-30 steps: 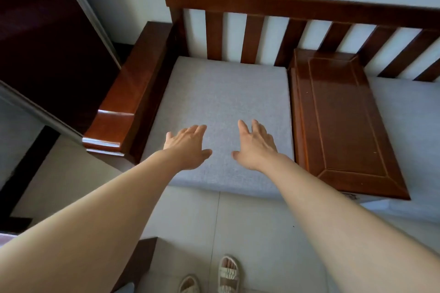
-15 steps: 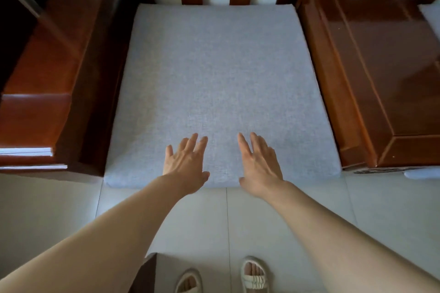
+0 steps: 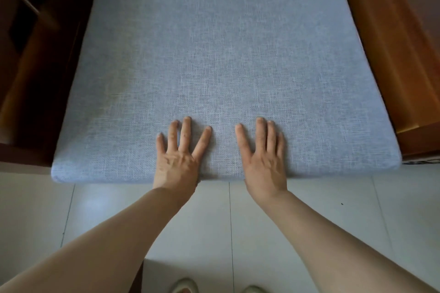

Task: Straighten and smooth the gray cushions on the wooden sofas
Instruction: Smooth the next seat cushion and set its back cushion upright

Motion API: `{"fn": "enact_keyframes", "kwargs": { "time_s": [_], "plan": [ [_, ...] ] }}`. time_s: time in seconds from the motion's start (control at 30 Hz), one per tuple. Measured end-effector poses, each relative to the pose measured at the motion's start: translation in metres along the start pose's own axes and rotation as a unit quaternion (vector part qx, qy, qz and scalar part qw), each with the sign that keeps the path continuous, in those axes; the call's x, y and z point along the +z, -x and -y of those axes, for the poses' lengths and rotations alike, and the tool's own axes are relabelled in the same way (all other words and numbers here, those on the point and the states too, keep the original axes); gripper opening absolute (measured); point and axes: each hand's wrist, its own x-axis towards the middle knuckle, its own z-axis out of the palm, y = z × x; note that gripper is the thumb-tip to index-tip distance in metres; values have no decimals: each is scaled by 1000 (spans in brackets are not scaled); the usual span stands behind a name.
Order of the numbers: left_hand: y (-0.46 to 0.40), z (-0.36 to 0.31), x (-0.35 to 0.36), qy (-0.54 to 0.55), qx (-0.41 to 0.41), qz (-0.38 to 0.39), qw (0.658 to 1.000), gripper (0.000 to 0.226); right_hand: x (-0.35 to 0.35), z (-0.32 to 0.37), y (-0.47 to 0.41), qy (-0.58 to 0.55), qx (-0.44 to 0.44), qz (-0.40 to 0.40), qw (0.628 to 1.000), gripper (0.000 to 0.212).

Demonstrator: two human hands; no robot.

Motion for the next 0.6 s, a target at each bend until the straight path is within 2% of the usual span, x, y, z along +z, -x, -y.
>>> {"fn": "enact_keyframes", "kwargs": {
  "time_s": [0.1, 0.23, 0.37, 0.53, 0.6],
  "plan": [
    [3, 0, 3, 14, 29, -61, 998, 113, 4, -1, 6, -10, -31, -62, 998, 64],
    [3, -5, 13, 71, 56, -159, 983, 74, 4, -5, 11, -8, -70, -103, 992, 29],
    [4, -10, 2, 78, 40, -175, 981, 51, -7, -8, 8, -23, -96, -108, 989, 29],
    [8, -17, -6, 65, 47, -186, 979, 48, -17, -8, 7, -34, -96, -90, 991, 24],
    [8, -17, -5, 76, 47, -178, 980, 46, -20, -9, 6, -29, -93, -62, 993, 29]
  ]
}}
